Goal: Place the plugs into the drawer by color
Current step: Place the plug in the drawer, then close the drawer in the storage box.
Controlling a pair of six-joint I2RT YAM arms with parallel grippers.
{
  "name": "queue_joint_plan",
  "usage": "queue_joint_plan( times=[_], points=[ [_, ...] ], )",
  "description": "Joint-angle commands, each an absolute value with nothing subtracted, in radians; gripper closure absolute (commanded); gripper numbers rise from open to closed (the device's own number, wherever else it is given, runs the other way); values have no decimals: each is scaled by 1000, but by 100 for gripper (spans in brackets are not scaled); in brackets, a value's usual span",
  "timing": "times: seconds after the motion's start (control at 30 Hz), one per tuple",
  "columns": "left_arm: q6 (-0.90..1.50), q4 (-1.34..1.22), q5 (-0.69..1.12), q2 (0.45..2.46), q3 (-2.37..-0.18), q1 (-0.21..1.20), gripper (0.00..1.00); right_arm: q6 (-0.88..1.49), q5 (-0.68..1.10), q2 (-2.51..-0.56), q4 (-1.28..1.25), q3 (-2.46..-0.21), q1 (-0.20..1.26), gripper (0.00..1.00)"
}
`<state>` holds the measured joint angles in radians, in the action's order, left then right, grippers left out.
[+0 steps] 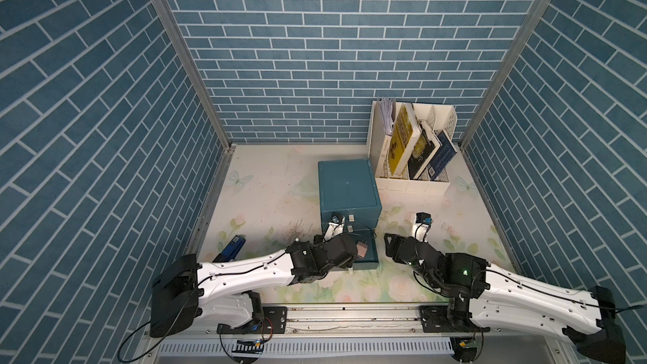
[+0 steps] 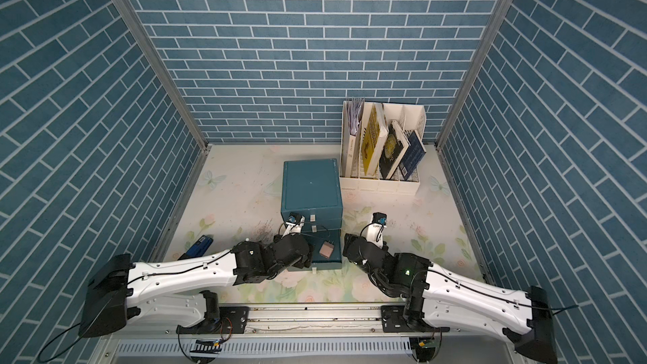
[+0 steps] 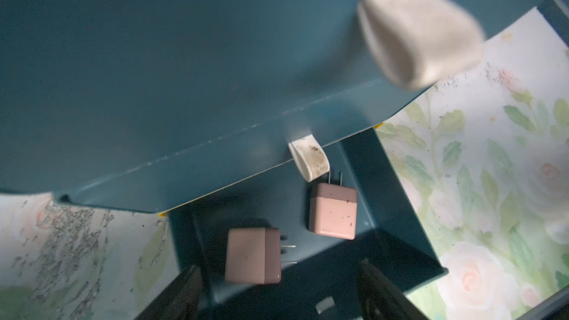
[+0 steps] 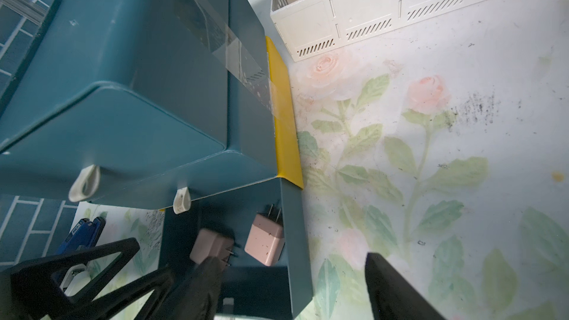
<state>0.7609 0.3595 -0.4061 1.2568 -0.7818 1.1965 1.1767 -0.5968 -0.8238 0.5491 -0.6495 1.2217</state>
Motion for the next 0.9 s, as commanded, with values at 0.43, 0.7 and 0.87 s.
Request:
queue_joint_plan(
  times=[0.43, 0.7, 0.87],
  points=[
    [554, 439, -395, 1044, -1133, 1032, 7, 976, -606, -981, 372, -719, 1370, 22],
    [543, 216, 183, 1016, -1083, 614, 0, 971, -670, -1078, 288, -741, 1509, 21],
    [550, 149, 467, 1078, -1056, 482, 5, 969, -663, -1125, 229, -733, 1538, 21]
  ],
)
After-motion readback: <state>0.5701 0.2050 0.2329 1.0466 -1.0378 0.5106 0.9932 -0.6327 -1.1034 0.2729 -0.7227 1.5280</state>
